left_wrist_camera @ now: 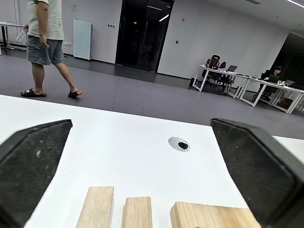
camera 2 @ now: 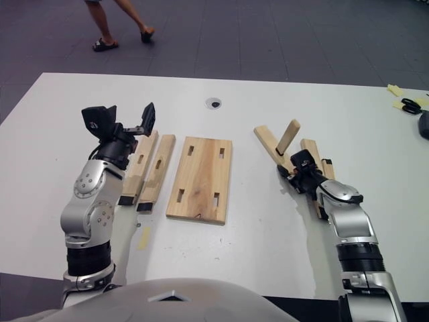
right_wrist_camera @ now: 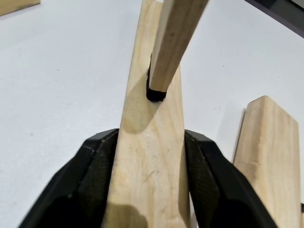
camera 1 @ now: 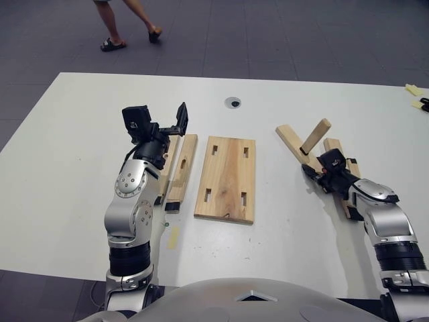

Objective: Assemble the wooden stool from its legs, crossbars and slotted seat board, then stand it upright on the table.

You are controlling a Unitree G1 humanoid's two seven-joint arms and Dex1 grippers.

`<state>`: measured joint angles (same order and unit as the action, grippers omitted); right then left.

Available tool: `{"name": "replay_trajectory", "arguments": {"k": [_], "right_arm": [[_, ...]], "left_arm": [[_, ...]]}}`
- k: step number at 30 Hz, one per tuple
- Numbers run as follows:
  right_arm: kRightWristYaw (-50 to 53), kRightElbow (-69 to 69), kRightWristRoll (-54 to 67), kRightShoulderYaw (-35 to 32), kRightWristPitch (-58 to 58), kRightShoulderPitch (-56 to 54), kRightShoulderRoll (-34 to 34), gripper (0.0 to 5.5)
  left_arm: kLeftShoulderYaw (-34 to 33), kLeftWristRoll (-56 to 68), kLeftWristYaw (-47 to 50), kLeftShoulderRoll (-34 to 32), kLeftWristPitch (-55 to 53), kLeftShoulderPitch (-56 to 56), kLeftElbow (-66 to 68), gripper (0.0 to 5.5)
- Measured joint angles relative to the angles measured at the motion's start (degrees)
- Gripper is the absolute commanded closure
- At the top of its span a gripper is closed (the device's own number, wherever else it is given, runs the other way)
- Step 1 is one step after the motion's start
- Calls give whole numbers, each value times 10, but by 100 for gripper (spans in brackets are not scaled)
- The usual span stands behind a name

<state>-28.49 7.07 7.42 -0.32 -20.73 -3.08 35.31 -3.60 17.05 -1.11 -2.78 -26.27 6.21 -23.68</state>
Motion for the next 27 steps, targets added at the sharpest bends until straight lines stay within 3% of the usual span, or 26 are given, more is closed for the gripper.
{"name": "replay_trajectory", "arguments": {"k": [6, 13, 17, 27], "right_arm": [[16, -7, 11, -24, 85, 4, -50, 337], [-13, -107, 30, -19, 210, -21, -81, 337], [-35, -157, 30, 9, 245, -19, -95, 337], [-56, -197, 28, 47, 272, -2, -113, 337]], "left_arm": [[-12, 25, -2, 15, -4, 10, 5, 10], [-80, 355, -13, 68, -116, 56, 1, 10], [-103, 493, 47, 79, -146, 93, 1, 10], [-64, 525, 145, 81, -157, 105, 18, 10]]}}
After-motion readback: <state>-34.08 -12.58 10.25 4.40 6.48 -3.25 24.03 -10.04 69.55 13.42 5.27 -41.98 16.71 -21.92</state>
